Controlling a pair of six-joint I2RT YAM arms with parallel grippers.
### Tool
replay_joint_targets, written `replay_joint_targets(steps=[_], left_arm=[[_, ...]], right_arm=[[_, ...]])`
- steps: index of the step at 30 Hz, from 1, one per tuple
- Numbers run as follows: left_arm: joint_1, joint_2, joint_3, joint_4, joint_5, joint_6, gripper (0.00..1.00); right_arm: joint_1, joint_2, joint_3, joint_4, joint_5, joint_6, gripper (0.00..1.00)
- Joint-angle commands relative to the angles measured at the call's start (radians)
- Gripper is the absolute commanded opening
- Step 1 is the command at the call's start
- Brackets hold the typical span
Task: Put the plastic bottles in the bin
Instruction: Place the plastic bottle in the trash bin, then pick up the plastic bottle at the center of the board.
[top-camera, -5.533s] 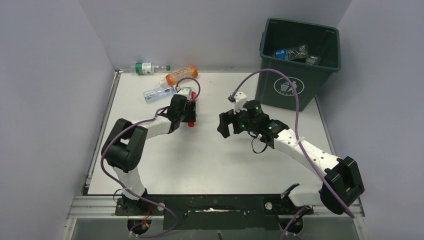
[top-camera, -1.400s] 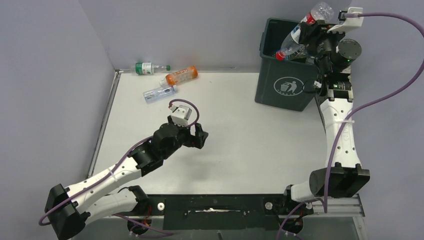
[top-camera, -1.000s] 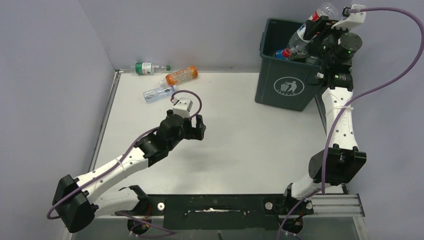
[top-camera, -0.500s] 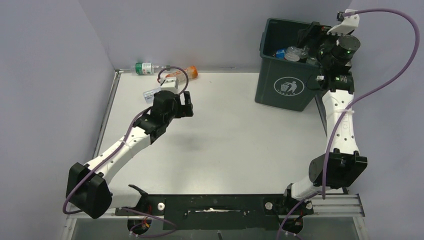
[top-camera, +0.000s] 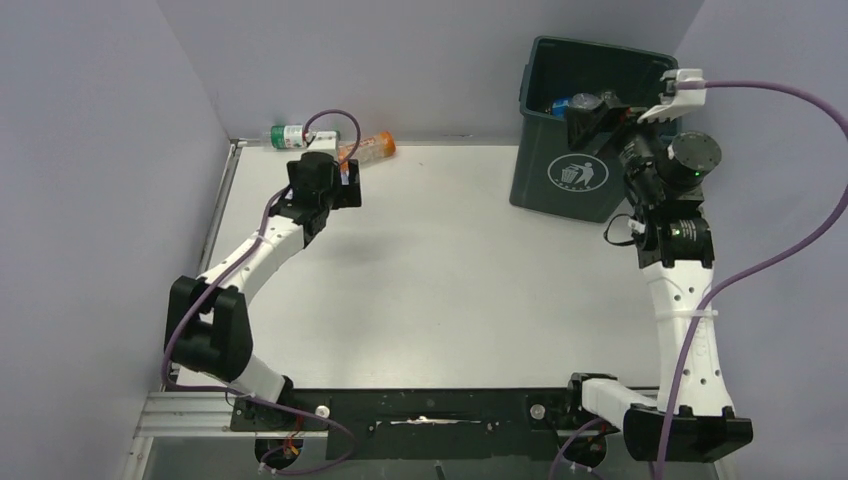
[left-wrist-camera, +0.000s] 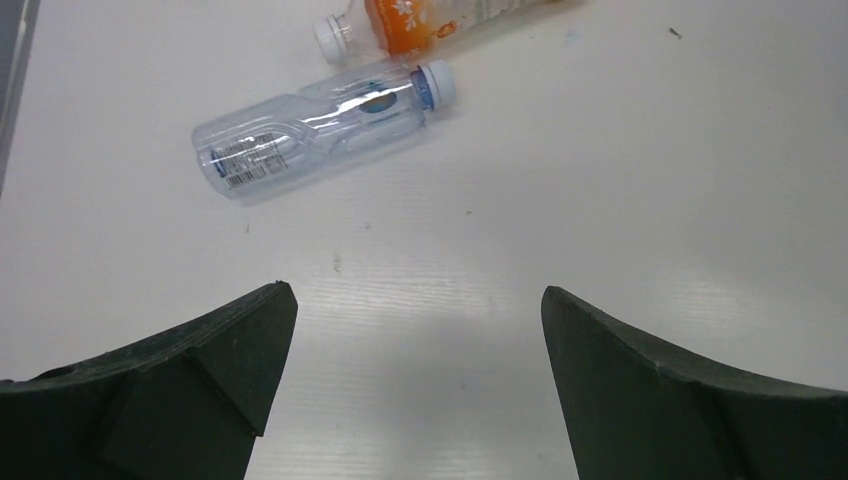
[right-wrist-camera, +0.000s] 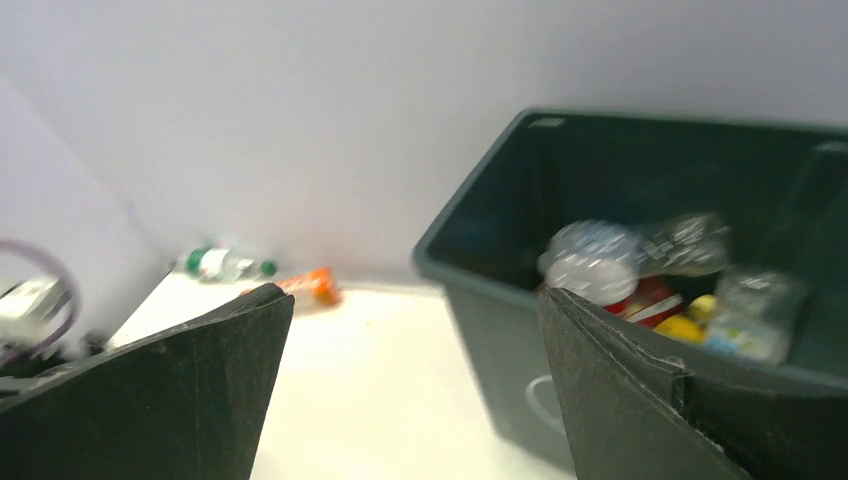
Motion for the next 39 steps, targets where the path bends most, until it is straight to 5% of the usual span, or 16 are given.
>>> replay_joint_targets(steps=[1,18,31,39], left_arm=[[0.071,0.096,0.137,0.060,0.010,0.078,0.96],[0.325,0.435,0.422,0.105,0.289,0.093,0.96],[0.333,0.653,0.580,0.107,0.376,0.122,0.94],[0.320,0.660,0.546,0.063,0.365,0.121,0.93]], right_arm=[[0.078,-0.068,-0.110,-0.010,-0.027,0.049,1.00],[0.166,-0.170,-0.275,-0.114,-0.141,0.040,0.99],[0.185,-0.178,-0.310,-0.124,-0.162,0.033,0.99],[0.193,-0.162,-0.323,-0.104,-0.173,0.036,0.99]])
